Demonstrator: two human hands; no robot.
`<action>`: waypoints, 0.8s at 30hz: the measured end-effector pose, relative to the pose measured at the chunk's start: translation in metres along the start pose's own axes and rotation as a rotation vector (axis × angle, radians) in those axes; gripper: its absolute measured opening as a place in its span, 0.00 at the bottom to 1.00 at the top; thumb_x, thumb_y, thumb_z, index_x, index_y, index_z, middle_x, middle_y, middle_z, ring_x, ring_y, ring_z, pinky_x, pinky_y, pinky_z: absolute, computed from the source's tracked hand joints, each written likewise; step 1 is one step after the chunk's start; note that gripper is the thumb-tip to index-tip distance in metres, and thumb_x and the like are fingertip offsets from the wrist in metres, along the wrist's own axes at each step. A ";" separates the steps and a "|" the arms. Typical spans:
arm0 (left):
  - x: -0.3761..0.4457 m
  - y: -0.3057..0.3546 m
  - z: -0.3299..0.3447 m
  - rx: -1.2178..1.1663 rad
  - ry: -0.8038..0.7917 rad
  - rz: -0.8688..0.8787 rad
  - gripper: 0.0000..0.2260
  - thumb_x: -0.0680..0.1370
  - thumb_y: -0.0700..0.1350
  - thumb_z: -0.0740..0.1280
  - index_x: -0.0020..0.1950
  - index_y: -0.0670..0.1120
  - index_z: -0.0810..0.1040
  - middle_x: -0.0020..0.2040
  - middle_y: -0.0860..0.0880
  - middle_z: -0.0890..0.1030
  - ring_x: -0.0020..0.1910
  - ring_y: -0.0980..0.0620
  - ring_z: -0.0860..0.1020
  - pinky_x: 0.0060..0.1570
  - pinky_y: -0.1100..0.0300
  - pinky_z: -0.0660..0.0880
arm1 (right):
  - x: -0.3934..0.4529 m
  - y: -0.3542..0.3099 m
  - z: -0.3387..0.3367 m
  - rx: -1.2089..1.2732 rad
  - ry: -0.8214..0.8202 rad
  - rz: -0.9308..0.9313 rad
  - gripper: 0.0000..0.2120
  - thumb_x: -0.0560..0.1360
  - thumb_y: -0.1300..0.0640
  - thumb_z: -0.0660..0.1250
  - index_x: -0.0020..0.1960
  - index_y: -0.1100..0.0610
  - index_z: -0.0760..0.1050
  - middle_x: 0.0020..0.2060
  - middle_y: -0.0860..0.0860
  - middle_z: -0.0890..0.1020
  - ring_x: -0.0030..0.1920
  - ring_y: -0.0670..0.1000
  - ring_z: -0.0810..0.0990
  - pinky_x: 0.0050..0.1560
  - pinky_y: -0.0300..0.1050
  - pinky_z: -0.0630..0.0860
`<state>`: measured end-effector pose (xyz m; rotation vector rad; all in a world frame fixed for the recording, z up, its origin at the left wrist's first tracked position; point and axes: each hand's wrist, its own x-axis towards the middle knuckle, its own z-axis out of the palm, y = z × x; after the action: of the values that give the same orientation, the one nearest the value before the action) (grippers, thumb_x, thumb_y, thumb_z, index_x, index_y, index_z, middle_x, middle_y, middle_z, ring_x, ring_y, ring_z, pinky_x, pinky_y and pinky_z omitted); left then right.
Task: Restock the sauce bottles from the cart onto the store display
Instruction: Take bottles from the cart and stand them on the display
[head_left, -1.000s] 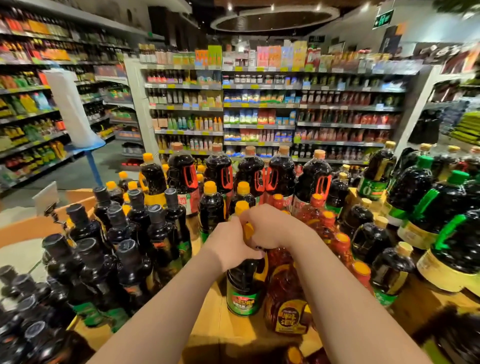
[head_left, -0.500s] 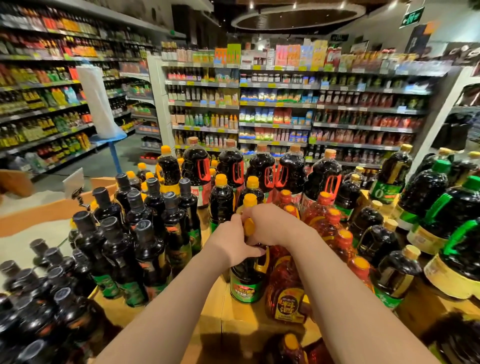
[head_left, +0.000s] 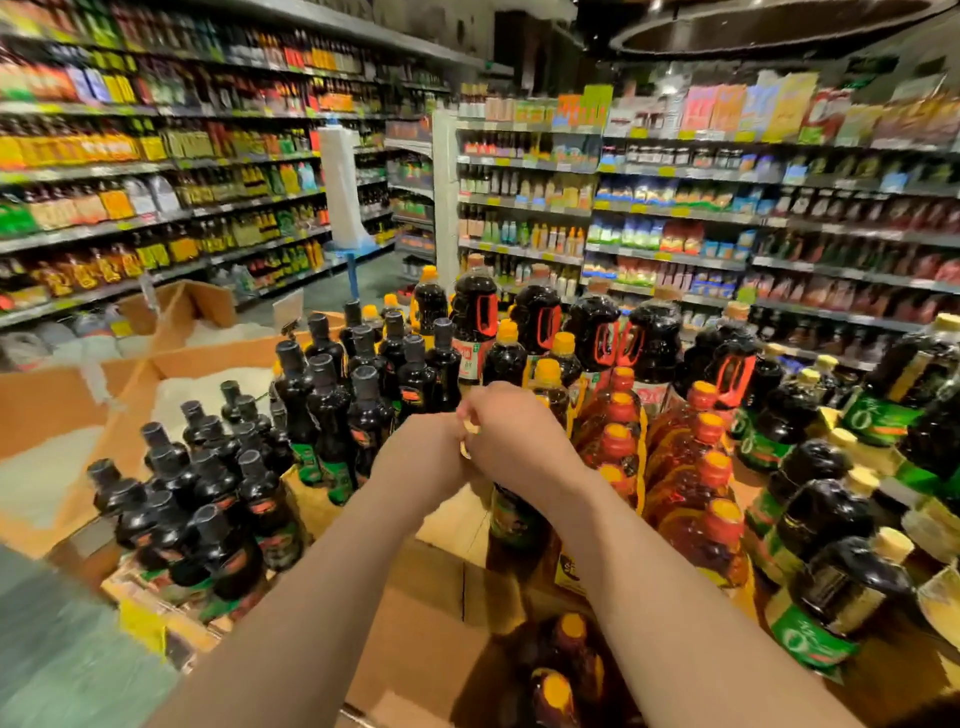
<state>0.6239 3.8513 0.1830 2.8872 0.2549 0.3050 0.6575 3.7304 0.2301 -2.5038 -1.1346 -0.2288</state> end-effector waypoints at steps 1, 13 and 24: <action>-0.011 -0.002 -0.003 0.020 -0.014 -0.050 0.10 0.74 0.50 0.67 0.36 0.48 0.72 0.32 0.53 0.73 0.33 0.51 0.75 0.34 0.57 0.72 | -0.005 -0.005 0.004 -0.008 -0.010 -0.040 0.10 0.74 0.62 0.61 0.53 0.57 0.76 0.47 0.53 0.77 0.48 0.54 0.75 0.44 0.45 0.73; -0.193 -0.066 -0.002 0.035 -0.044 -0.625 0.13 0.71 0.54 0.68 0.45 0.46 0.82 0.39 0.44 0.80 0.44 0.41 0.81 0.36 0.55 0.75 | -0.059 -0.127 0.089 0.005 -0.202 -0.528 0.05 0.66 0.64 0.67 0.34 0.57 0.72 0.34 0.55 0.78 0.34 0.56 0.77 0.31 0.41 0.72; -0.434 -0.096 -0.010 -0.008 0.113 -1.204 0.16 0.71 0.57 0.68 0.51 0.47 0.82 0.48 0.42 0.83 0.51 0.41 0.81 0.43 0.54 0.75 | -0.173 -0.302 0.154 0.196 -0.538 -0.919 0.12 0.72 0.59 0.64 0.54 0.57 0.79 0.50 0.58 0.82 0.54 0.59 0.79 0.54 0.49 0.74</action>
<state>0.1893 3.8612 0.0892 2.1671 1.8207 0.2122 0.3154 3.8554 0.1203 -1.7362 -2.3318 0.3314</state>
